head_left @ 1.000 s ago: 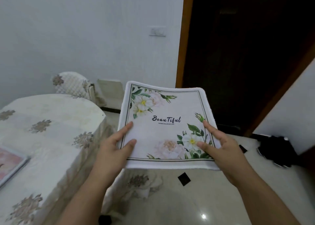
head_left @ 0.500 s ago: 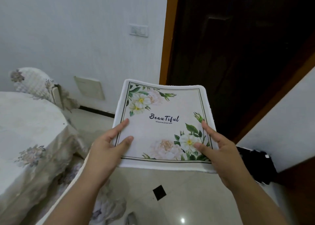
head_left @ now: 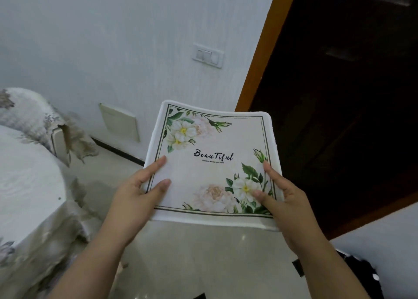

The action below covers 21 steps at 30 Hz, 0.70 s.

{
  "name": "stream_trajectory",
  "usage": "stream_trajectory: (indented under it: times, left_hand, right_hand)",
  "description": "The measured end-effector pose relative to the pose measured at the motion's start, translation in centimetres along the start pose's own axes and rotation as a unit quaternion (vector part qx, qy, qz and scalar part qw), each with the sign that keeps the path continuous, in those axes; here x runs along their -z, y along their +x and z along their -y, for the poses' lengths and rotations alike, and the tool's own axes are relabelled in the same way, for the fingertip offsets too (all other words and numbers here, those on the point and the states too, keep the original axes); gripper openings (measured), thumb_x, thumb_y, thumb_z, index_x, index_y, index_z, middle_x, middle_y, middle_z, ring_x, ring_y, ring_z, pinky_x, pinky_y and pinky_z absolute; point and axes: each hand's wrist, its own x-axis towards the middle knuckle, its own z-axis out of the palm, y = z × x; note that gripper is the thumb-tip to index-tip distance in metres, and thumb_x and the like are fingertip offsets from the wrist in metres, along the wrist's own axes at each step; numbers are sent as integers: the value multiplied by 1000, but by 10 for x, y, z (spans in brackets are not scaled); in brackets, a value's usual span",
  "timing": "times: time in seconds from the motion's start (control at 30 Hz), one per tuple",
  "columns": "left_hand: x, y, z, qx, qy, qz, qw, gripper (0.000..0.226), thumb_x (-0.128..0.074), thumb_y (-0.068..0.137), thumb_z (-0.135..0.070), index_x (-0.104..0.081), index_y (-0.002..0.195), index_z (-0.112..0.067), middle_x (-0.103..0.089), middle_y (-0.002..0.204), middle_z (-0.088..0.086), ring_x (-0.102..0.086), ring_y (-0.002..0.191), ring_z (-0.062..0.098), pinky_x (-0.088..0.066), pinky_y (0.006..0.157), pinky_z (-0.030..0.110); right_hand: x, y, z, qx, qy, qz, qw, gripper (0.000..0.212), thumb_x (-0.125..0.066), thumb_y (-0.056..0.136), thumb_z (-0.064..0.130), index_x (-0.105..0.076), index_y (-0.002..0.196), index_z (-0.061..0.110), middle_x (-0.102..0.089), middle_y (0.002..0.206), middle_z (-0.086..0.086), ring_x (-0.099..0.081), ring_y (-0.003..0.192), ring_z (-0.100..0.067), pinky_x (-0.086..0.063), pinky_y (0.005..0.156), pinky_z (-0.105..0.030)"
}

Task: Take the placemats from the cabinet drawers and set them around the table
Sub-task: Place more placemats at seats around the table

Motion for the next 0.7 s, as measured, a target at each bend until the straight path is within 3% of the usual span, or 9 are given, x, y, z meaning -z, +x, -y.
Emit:
stream_trajectory:
  times: [0.1,0.17,0.23,0.33,0.43,0.5,0.57,0.7]
  left_hand:
    - [18,32,-1,9,1,-27,1000,48,-77,87,-24,-67,122,-55,-66,112,-39,-67,103,-8,-50,82,7]
    - [31,49,1,16,-1,-61,998,47,-77,87,-24,-67,121,-55,-67,114,-36,-69,104,-3,-55,87,17]
    - [43,65,5,23,7,-102,994,47,-78,87,-25,-67,122,-54,-67,116,-35,-69,105,-2,-56,92,25]
    - [63,86,8,24,32,-178,983,46,-78,86,-27,-67,121,-55,-65,115,-38,-67,105,-5,-56,94,26]
    - [82,106,6,36,32,-257,965,45,-79,86,-25,-68,121,-53,-67,115,-36,-68,106,-1,-56,98,34]
    - [90,118,3,36,39,-322,945,46,-79,86,-22,-69,121,-50,-67,114,-36,-67,106,-3,-54,100,34]
    - [92,126,1,35,37,-356,933,46,-79,86,-20,-70,120,-50,-66,113,-37,-66,107,-5,-55,99,31]
    - [92,141,6,39,40,-454,889,50,-79,86,-21,-66,121,-56,-62,112,-44,-64,110,-7,-54,95,21]
  right_hand:
    - [-25,48,10,6,13,32,999,71,-85,74,36,-52,130,64,-59,131,32,-54,121,9,-42,112,-36]
    - [-44,83,15,10,24,63,998,72,-85,70,36,-54,131,62,-62,125,34,-58,118,8,-46,109,-38]
    - [-66,122,20,23,32,102,994,73,-86,71,33,-56,131,59,-63,128,30,-60,120,2,-49,106,-44]
    - [-107,180,31,60,28,167,984,71,-86,76,27,-55,132,59,-60,136,22,-58,126,-4,-49,106,-49]
    - [-154,237,47,84,35,233,968,71,-87,73,27,-58,129,59,-62,132,21,-64,116,-3,-55,98,-45]
    - [-184,273,63,108,28,291,950,71,-86,69,34,-56,127,63,-59,126,32,-64,108,6,-57,94,-35]
    - [-205,300,75,142,-1,321,936,71,-85,70,40,-52,128,67,-55,121,41,-58,111,14,-51,100,-30]
    - [-259,353,107,174,-38,412,894,71,-84,71,44,-50,130,68,-50,143,26,-49,130,-2,-37,115,-45]
